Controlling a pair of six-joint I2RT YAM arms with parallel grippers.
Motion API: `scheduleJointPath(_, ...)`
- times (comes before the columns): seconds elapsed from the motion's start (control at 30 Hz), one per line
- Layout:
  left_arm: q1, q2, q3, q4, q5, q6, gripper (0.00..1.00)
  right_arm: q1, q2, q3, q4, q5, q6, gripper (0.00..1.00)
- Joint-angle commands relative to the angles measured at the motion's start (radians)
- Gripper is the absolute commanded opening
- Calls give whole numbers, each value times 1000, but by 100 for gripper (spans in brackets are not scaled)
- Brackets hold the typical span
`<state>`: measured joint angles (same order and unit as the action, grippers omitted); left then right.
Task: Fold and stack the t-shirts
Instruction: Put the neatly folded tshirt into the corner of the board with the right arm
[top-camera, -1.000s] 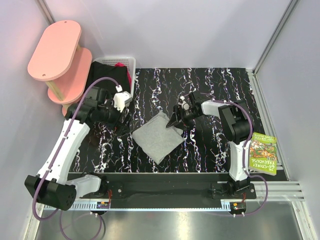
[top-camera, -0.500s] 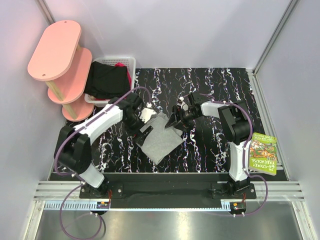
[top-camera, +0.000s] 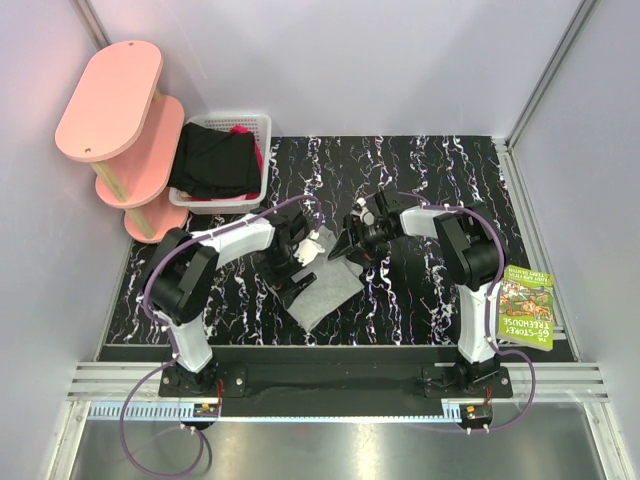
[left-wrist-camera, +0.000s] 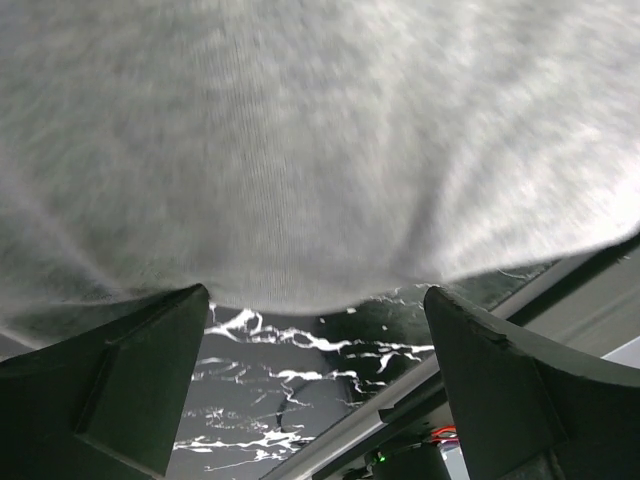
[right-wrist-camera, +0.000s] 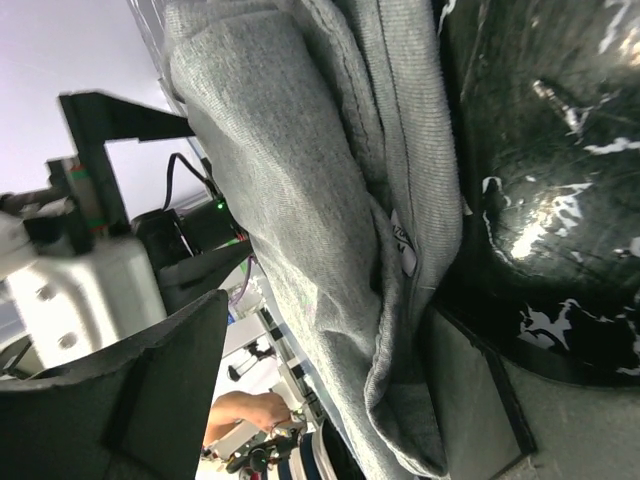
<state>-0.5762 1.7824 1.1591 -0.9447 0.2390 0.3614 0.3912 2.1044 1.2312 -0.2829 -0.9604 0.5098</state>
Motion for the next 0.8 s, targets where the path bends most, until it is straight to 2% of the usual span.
scheduleJointPath(0.0,-4,52,31,32,-15,-1,95,41,71,-75,-36,226,-39,84)
scheduleJointPath(0.3,-17,75,36,47,14,2,95,74,100,-61,14,212,9,80)
scheduleJointPath(0.4,-20,65,33,50,32,1,95,89,115,-50,17,216,19,72)
scheduleJointPath(0.43,-22,55,33,49,37,-1,95,89,121,-45,17,215,19,67)
scheduleJointPath(0.63,-22,-14,30,44,63,5,96,104,137,-32,24,213,30,59)
scheduleJointPath(0.7,-21,-28,27,46,60,7,96,109,137,-29,25,213,32,42)
scheduleJointPath(0.77,-17,-54,21,44,49,7,96,107,129,-22,19,235,32,16)
